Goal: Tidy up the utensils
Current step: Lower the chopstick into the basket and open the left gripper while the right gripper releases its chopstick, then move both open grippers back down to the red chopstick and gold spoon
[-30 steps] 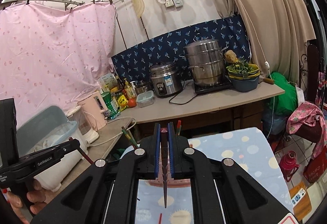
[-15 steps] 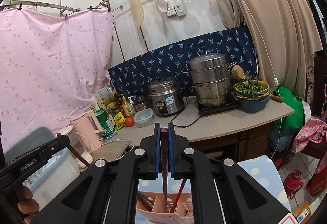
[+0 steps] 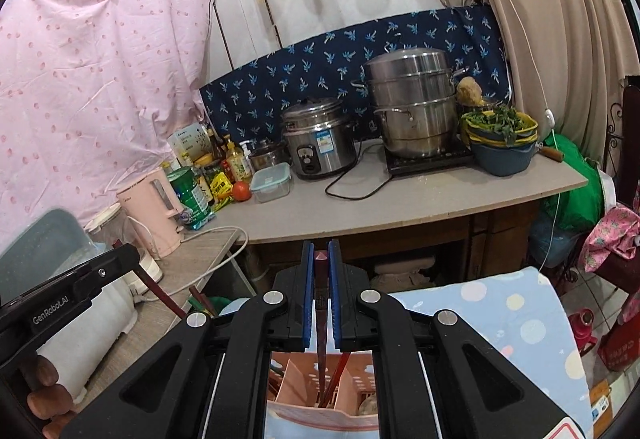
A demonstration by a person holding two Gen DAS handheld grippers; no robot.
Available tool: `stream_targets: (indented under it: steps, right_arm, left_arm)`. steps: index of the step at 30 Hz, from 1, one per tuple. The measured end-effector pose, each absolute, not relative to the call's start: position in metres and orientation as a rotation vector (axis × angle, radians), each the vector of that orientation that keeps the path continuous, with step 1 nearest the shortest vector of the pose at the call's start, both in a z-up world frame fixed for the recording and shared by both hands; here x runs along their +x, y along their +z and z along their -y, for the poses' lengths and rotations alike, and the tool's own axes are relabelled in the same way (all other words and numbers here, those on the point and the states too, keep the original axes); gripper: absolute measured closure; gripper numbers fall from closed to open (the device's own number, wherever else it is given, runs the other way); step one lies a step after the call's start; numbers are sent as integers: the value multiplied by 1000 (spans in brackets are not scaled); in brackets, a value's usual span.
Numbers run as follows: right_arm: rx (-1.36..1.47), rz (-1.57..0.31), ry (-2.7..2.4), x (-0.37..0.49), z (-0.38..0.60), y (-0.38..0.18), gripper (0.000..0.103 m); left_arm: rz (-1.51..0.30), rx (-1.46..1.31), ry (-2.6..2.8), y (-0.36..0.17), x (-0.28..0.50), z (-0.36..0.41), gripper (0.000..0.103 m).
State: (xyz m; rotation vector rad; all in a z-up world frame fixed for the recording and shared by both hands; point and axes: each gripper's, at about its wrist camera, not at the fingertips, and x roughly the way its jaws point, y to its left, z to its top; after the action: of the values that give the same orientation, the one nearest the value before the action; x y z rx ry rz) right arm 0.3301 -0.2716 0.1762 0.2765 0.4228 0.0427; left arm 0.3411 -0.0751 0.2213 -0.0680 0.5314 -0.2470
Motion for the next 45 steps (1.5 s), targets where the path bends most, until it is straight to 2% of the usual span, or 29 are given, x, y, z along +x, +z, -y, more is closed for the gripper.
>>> stream_targets:
  steps: [20, 25, 30, 35, 45]
  right_arm:
    - [247, -478, 28, 336, 265, 152, 92]
    - [255, -472, 25, 332, 265, 156, 86]
    - [240, -454, 22, 321, 263, 162, 76]
    - [224, -440, 20, 307, 261, 170, 73]
    - [218, -420, 27, 265, 258, 180, 68]
  left_arm:
    - [-608, -54, -200, 184, 356, 77, 94]
    - [-606, -50, -190, 185, 353, 77, 75]
    - [-597, -42, -191, 188, 347, 76, 74]
    - [-577, -31, -188, 194, 335, 75, 66]
    - [-549, -12, -191, 205, 299, 68, 59]
